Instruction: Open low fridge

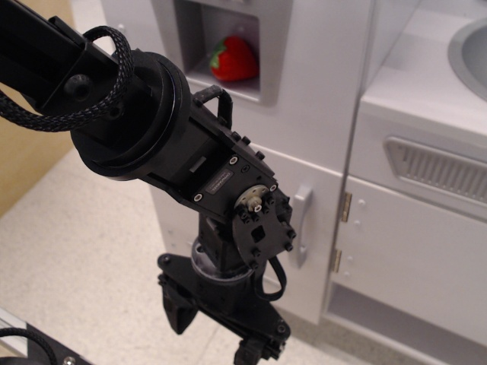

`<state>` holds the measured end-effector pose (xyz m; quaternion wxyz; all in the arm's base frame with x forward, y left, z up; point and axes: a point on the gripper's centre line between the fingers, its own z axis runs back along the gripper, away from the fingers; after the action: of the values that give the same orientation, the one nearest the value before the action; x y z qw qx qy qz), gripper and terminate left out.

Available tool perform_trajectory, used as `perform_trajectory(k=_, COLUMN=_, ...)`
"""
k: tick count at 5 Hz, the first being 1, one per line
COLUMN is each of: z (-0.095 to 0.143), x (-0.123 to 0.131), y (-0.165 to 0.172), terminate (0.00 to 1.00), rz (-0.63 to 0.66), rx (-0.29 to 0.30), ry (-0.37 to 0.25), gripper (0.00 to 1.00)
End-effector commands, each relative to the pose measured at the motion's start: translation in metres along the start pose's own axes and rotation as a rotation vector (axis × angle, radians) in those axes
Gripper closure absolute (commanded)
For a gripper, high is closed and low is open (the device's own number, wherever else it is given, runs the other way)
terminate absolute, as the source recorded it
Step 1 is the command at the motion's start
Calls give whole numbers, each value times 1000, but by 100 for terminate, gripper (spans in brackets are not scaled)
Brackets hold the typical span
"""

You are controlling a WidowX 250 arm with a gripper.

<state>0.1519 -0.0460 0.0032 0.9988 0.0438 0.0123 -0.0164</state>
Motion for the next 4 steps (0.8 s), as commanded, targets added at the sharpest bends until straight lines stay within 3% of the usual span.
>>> perform_trajectory(k=1, z=0, x=0, y=0, terminate=0, rz=0, rx=0, ry=0, gripper=0)
perform_trajectory(k=3, z=-5, x=56, y=15, terminate=0, rz=107, rx=-28, ry=-177, gripper=0)
perform_trajectory(k=4, z=-7, x=91, y=19, terminate=0, rz=166, rx=-44, ry=-222, gripper=0)
